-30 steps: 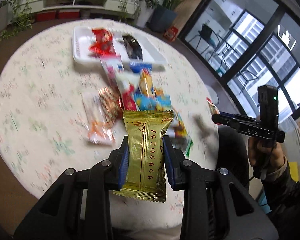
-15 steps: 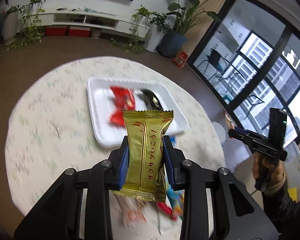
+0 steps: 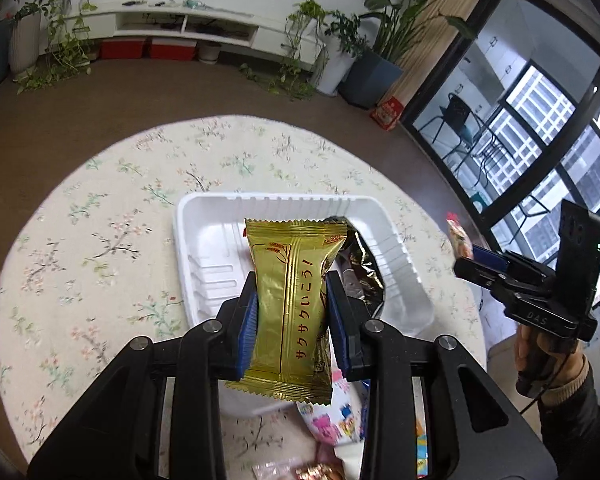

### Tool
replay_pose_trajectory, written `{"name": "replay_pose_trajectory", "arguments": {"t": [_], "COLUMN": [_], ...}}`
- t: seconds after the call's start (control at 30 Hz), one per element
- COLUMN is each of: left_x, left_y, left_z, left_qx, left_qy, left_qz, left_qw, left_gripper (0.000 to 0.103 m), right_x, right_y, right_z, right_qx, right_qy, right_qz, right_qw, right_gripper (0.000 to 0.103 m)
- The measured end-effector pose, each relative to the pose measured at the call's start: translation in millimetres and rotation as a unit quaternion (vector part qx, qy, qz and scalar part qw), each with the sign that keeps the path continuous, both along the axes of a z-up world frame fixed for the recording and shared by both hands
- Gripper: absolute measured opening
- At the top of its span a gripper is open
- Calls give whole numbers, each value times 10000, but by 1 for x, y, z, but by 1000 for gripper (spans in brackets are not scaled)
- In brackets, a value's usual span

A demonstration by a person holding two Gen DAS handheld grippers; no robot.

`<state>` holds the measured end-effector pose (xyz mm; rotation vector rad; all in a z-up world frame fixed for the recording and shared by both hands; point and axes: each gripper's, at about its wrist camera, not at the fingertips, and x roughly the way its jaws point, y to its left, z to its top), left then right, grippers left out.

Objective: Organize snacks
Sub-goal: 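Carry the gold wrapper and candy packet over the white tray, then release the gold wrapper with the left tool while the right tool releases the candy packet in the tray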

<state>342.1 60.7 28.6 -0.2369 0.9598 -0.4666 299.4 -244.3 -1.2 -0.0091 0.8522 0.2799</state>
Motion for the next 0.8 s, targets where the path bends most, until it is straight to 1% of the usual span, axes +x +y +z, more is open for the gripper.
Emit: {"name": "replay_pose_trajectory", "arguments": {"t": [0.13, 0.33, 0.43, 0.53, 0.8], "left_x": [13, 28, 32, 36, 43], "left_y": [-7, -2, 0, -3, -25], "left_z": [-22, -48, -60, -67, -86], "left_qx": [55, -28, 85, 119, 364], "left_qy": [119, 211, 258, 282, 367], "left_qz": [-21, 187, 203, 215, 105], "left_qw": [9999, 9996, 9994, 9993, 9986], "left_gripper": [29, 29, 29, 29, 29], "right_x": [17, 40, 48, 52, 59], "right_y": [2, 3, 2, 4, 3], "right_z": [-23, -49, -59, -65, -81], "right_qx": [36, -134, -235, -351, -421], "right_qy": [229, 429, 513, 600, 768], "right_qz": [2, -74, -94, -104, -102], "right_qw": [9997, 9990, 9984, 9975, 9961], "right_gripper": [41, 41, 41, 41, 42]}}
